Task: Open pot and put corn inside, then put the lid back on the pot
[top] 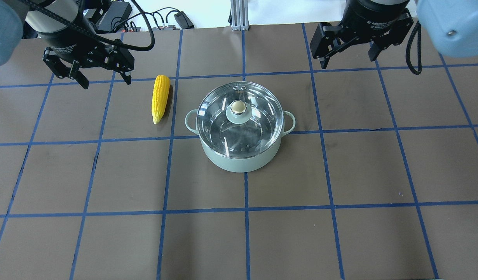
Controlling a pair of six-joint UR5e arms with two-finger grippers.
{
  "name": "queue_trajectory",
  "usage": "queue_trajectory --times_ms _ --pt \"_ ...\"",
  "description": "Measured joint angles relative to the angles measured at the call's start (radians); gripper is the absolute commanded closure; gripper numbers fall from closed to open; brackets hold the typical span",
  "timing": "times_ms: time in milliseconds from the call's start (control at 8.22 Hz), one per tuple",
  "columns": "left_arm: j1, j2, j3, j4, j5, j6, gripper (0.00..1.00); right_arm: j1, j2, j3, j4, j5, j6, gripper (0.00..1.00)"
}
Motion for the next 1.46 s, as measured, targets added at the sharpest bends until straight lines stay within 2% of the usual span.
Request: queue_trajectory --times_ms 365,851,1216,1459 --pt "0.004 -0.005 -0.001 0.009 -0.001 0.012 0.0 -0.035 -0.003 0.001 0.003 0.001 0.0 0.0" --pt "0.009 -0.123 0.0 0.232 -0.001 0.16 0.0 -0.027 0.033 -0.024 -0.037 0.024 0.03 0.01" --pt "0.01 -0.24 -0.001 0.365 -0.008 0.203 0.0 0.12 0.156 -0.06 -0.144 0.019 0.258 0.01" --pt "0.011 -0.32 -0.001 0.434 -0.01 0.215 0.0 0.23 0.259 -0.064 -0.237 -0.015 0.417 0.06"
